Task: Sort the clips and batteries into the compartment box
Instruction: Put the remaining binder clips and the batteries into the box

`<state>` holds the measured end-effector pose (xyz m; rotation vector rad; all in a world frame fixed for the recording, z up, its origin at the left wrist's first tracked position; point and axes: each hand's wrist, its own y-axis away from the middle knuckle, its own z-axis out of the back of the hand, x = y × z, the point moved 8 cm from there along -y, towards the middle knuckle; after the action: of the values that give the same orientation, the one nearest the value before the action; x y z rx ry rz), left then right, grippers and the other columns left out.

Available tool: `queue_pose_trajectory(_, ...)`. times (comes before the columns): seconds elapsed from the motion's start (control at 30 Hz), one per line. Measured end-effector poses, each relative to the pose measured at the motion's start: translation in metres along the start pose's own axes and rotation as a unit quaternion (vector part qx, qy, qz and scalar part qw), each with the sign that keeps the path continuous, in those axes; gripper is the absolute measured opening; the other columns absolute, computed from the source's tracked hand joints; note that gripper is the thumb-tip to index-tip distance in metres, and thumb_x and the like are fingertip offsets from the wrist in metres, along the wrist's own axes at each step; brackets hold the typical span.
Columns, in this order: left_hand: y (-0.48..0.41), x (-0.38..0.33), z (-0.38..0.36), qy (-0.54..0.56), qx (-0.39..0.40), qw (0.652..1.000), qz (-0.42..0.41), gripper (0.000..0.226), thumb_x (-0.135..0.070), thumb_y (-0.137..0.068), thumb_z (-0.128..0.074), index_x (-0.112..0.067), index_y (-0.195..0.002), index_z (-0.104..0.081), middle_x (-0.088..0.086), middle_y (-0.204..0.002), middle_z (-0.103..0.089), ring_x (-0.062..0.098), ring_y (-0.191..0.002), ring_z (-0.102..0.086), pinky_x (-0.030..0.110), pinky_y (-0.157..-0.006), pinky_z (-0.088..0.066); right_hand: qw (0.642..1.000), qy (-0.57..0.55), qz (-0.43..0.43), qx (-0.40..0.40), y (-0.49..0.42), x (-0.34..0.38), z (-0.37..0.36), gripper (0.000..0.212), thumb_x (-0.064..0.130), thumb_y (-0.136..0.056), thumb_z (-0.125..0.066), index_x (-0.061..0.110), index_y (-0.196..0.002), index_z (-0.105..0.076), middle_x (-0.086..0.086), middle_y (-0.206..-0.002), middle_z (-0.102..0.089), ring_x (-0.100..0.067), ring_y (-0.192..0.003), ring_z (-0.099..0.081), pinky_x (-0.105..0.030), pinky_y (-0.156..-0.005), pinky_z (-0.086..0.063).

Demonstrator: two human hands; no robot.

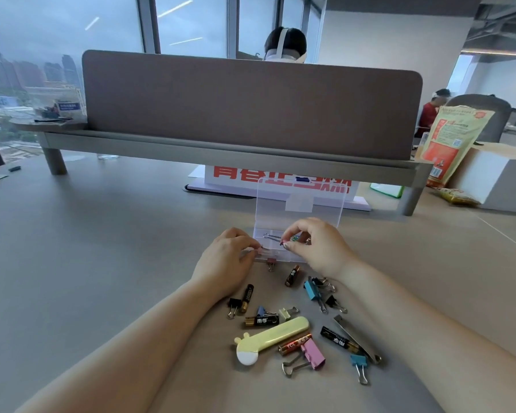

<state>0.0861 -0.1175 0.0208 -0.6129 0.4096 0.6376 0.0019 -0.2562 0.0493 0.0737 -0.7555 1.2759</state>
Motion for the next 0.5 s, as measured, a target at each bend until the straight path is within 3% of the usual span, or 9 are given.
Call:
queue_pose_trajectory(0.17,0.000,0.000,0.003,0.006,-0.013,1.000,0.004,0.016,-0.032,-0.092,-0.054,-0.026,-0.104,-0.063,-0.007,-0.111,-0.056,0.011,-0.095,-0.058,0.030,-0.080,-0.051,0.995,0.084,0.025,0.050,-0.004,-0.003,-0.014,0.013,0.021,-0.090,-0.060,0.019,-0.094,-0.071,0.004,-0.098,-0.060,-0.016,-0.098,-0.053,-0.033,-0.088,-0.045)
queue_pose_trajectory(0.23,0.000,-0.001,0.004,0.000,-0.016,1.000,-0.005,0.016,-0.031,-0.092,-0.055,-0.027,-0.104,-0.063,-0.009,-0.109,-0.054,0.010,-0.094,-0.057,0.028,-0.078,-0.050,0.995,0.078,0.040,0.050,0.001,-0.002,-0.010,0.015,0.020,-0.090,-0.059,0.018,-0.096,-0.073,0.003,-0.101,-0.063,-0.015,-0.101,-0.053,-0.033,-0.092,-0.044)
queue_pose_trajectory(0.37,0.004,-0.011,0.007,0.006,0.002,1.000,-0.030,0.013,-0.030,-0.090,-0.059,-0.028,-0.101,-0.064,-0.012,-0.103,-0.053,0.004,-0.088,-0.054,0.018,-0.074,-0.045,0.999,-0.005,0.027,0.026,0.020,-0.009,0.010,0.012,0.019,-0.088,-0.062,0.022,-0.094,-0.072,0.006,-0.101,-0.065,-0.008,-0.096,-0.055,-0.024,-0.086,-0.044)
queue_pose_trajectory(0.5,0.014,-0.031,0.008,0.052,0.095,0.994,-0.031,0.011,-0.034,-0.087,-0.062,-0.028,-0.096,-0.064,-0.012,-0.097,-0.055,0.002,-0.082,-0.053,0.012,-0.069,-0.043,0.993,-0.061,0.000,0.100,0.049,-0.022,0.016,0.021,0.032,-0.078,-0.074,0.027,-0.098,-0.071,0.012,-0.102,-0.063,-0.001,-0.097,-0.055,-0.019,-0.081,-0.042)
